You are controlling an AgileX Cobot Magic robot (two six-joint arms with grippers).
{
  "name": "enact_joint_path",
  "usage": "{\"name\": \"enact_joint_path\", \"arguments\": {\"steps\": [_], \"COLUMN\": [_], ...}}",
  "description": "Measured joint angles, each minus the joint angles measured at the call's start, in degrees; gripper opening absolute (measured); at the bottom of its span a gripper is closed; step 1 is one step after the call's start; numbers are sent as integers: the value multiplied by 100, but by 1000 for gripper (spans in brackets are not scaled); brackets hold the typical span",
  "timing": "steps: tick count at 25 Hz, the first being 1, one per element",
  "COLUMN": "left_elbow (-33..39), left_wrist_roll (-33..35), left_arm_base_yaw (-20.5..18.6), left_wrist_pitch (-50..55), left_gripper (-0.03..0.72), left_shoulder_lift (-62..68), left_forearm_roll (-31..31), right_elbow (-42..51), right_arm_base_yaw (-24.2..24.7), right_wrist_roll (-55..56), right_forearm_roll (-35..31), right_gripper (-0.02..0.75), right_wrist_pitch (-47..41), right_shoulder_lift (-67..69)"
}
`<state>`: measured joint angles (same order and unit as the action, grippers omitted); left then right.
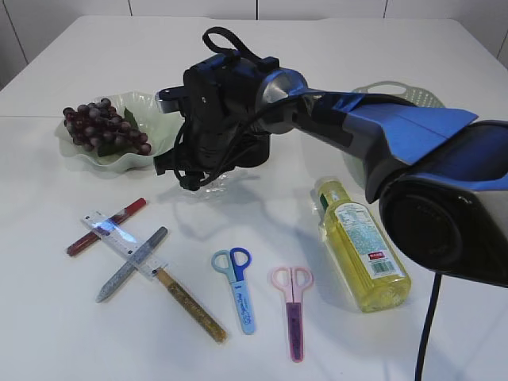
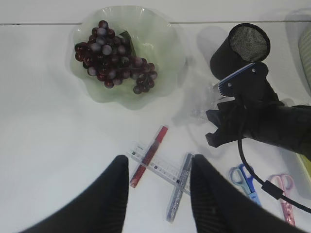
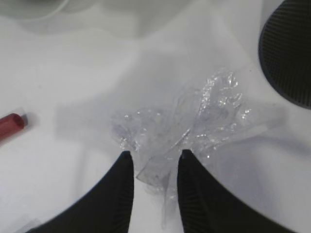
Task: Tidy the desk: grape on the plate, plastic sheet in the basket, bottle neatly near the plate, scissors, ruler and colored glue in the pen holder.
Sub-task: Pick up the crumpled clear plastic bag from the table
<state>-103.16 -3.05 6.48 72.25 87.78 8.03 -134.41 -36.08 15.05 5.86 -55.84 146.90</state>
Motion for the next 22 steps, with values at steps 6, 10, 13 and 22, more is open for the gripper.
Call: {"name": "enact_joint_path", "arguments": {"steps": [6, 10, 13, 22], "left_elbow": [0, 0, 0, 0], "left_wrist_roll": [0, 0, 0, 0], "left_arm_base_yaw": [0, 0, 0, 0], "left_wrist_pitch": [0, 0, 0, 0], "left_gripper": [310, 310, 309, 307], "left_shoulder_lift": [0, 0, 0, 0], "left_forearm_roll": [0, 0, 0, 0], "right_elbow": [0, 0, 0, 0], "right_arm_base_yaw": [0, 0, 0, 0], "right_wrist_roll": [0, 0, 0, 0], "right_forearm_roll": [-21, -21, -21, -21], "right_gripper": [260, 259, 259, 201], "right_wrist_pitch": [111, 149, 202, 223], "right_shoulder_lift": [52, 91, 101, 170]}}
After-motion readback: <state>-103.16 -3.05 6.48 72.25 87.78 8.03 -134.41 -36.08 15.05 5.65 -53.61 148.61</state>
